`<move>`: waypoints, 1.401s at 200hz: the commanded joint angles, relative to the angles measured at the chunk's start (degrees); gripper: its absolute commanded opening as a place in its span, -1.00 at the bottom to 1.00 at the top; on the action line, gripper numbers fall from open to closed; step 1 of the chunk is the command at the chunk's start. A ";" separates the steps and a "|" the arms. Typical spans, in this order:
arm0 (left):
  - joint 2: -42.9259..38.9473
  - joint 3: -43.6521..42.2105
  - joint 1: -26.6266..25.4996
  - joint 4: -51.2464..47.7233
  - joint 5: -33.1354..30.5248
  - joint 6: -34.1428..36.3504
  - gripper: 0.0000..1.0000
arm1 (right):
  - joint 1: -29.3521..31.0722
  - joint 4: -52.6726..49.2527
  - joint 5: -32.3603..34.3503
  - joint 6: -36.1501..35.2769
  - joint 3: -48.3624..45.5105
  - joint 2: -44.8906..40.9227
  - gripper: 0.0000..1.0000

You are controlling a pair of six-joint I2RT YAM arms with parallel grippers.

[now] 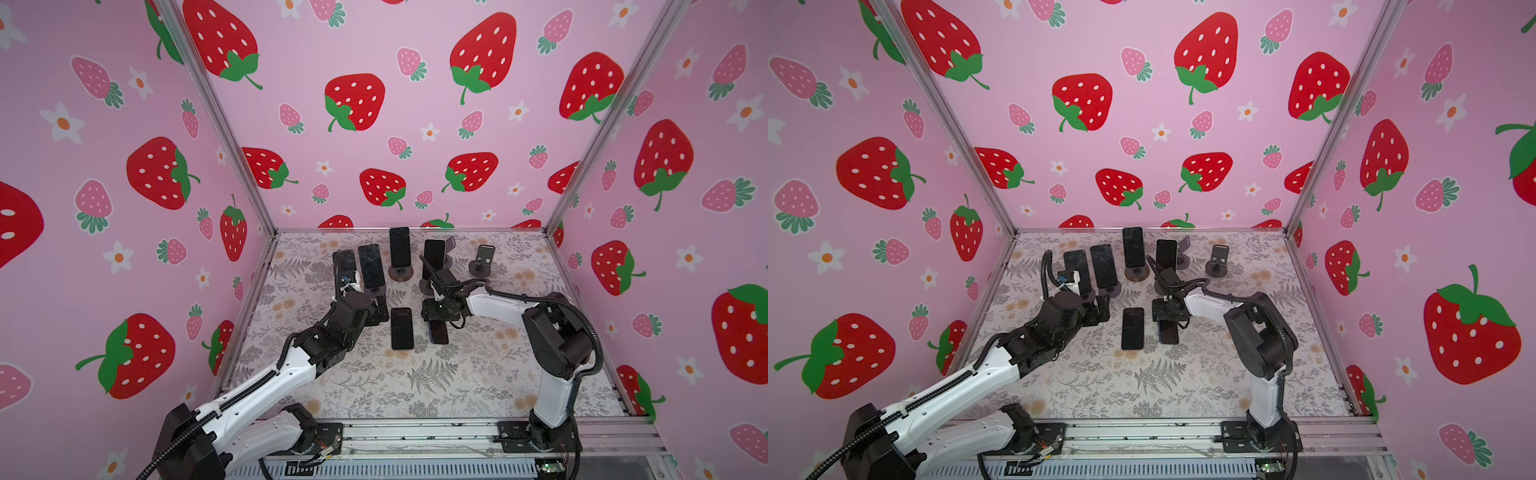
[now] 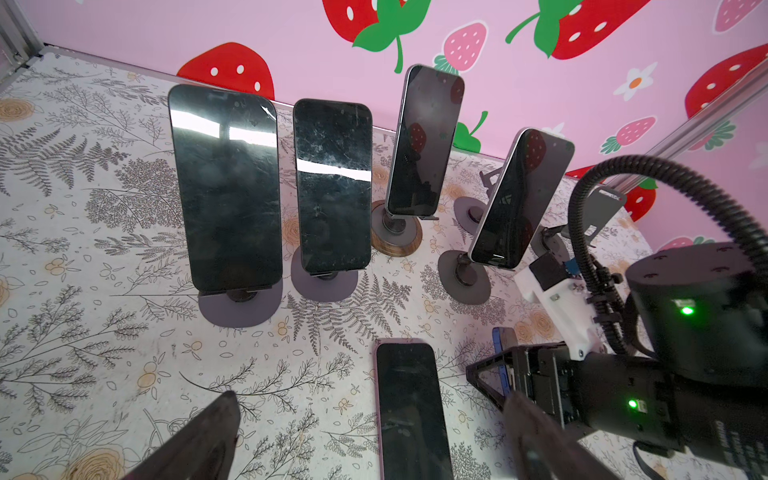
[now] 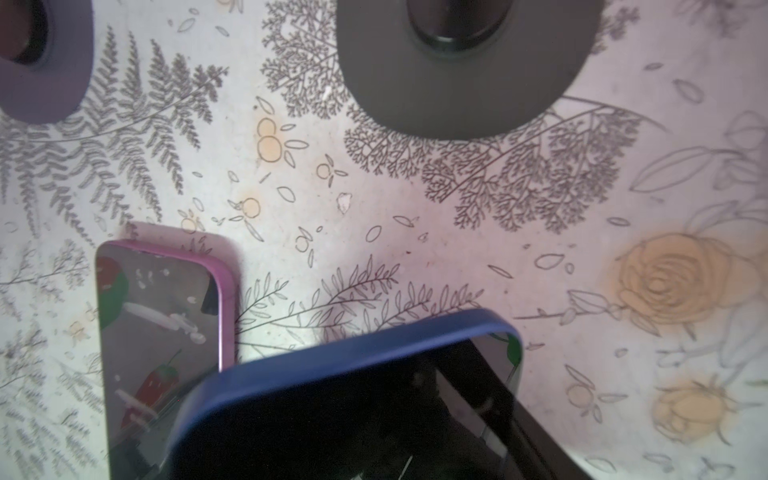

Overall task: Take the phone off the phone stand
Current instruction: 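Set the blue-cased phone flat on the table and open the right gripper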

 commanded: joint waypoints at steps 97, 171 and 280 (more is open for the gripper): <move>-5.56 -4.46 0.72 2.43 1.56 -1.28 0.99 | 2.35 -17.13 18.99 6.45 -1.21 6.18 0.45; -8.65 -5.82 1.15 1.65 1.72 -0.64 0.99 | 2.38 -14.52 13.09 6.78 -2.69 6.10 0.53; -9.74 -7.21 1.43 2.07 1.65 -1.41 0.99 | 2.39 -13.85 11.53 3.76 -3.41 4.38 0.56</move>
